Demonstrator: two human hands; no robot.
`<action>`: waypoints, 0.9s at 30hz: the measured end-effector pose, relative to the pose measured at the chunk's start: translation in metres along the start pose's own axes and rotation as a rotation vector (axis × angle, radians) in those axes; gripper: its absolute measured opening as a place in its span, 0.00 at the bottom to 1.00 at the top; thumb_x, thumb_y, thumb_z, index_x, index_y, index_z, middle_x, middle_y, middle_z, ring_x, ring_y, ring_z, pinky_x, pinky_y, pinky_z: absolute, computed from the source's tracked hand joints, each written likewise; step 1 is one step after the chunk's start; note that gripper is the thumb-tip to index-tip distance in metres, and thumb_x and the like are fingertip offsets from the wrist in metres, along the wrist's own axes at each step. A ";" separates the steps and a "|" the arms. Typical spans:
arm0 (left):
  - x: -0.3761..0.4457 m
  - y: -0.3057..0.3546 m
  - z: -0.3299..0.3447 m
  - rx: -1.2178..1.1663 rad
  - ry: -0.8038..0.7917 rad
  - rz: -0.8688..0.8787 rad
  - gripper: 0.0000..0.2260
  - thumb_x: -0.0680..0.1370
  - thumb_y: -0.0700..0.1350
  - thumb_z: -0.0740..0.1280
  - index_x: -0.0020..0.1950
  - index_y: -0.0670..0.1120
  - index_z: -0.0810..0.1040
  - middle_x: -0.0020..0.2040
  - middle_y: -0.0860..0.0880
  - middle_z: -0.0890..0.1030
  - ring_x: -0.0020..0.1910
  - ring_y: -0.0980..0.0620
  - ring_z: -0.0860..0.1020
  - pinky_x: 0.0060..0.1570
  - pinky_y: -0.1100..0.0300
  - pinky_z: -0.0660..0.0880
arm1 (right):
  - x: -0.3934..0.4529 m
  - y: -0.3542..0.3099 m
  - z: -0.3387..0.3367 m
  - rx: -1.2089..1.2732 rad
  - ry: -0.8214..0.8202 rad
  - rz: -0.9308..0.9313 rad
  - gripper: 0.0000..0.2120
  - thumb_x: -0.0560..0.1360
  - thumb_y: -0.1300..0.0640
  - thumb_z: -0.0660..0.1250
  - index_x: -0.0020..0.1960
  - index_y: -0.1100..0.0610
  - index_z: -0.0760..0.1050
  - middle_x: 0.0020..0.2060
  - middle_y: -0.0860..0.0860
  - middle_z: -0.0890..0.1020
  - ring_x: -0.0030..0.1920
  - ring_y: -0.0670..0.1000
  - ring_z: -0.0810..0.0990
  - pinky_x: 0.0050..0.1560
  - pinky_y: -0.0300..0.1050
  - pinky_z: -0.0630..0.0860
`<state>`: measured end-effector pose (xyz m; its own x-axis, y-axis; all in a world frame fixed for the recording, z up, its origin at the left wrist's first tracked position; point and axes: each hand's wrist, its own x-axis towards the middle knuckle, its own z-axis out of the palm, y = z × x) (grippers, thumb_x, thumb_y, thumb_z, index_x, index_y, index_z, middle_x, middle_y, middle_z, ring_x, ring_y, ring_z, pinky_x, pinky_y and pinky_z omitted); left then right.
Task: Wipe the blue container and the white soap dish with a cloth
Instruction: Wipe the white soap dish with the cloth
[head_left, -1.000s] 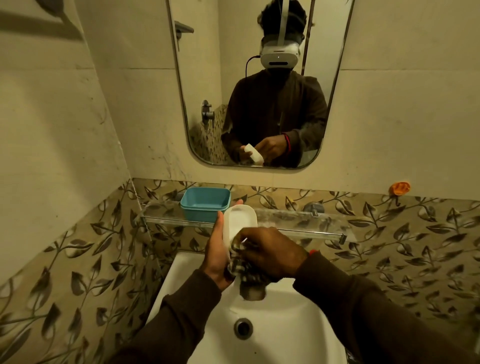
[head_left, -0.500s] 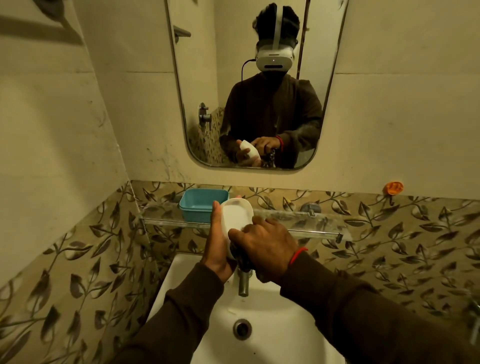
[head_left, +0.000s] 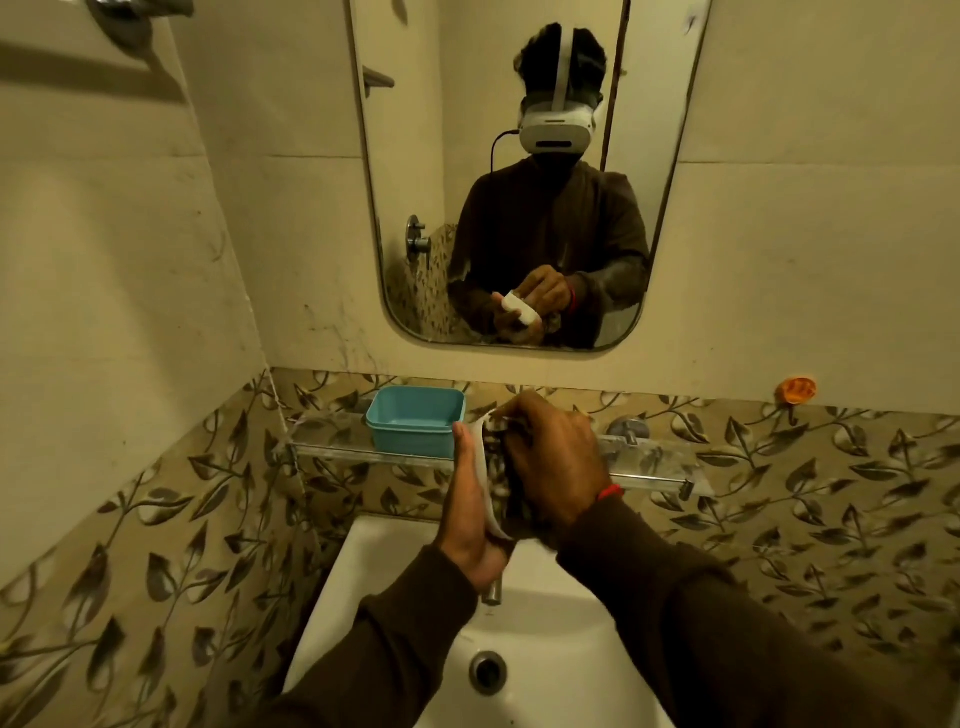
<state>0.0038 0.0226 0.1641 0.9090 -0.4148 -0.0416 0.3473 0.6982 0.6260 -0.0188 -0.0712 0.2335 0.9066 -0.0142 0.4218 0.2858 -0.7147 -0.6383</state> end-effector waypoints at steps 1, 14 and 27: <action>0.001 -0.002 0.003 0.010 0.038 0.014 0.38 0.71 0.74 0.64 0.71 0.50 0.76 0.68 0.37 0.79 0.67 0.36 0.77 0.61 0.39 0.77 | 0.003 -0.003 0.001 -0.112 0.045 -0.080 0.08 0.76 0.58 0.63 0.54 0.50 0.76 0.47 0.52 0.84 0.49 0.54 0.80 0.48 0.52 0.79; -0.010 0.004 -0.020 -0.030 0.088 -0.042 0.36 0.76 0.72 0.57 0.68 0.45 0.78 0.62 0.34 0.82 0.60 0.36 0.81 0.55 0.38 0.80 | -0.004 0.003 -0.019 -0.247 -0.487 -0.494 0.14 0.75 0.63 0.66 0.60 0.57 0.79 0.55 0.55 0.83 0.55 0.52 0.80 0.59 0.45 0.76; -0.003 -0.005 -0.003 0.027 0.097 0.007 0.30 0.75 0.71 0.61 0.68 0.52 0.78 0.63 0.38 0.82 0.64 0.36 0.80 0.57 0.37 0.78 | 0.001 -0.001 0.000 -0.403 -0.035 -0.248 0.14 0.76 0.55 0.66 0.61 0.57 0.73 0.57 0.55 0.75 0.52 0.56 0.77 0.48 0.47 0.76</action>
<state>-0.0003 0.0222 0.1585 0.9299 -0.3507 -0.1109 0.3354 0.6845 0.6473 -0.0182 -0.0705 0.2341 0.8383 0.2094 0.5035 0.3577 -0.9081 -0.2178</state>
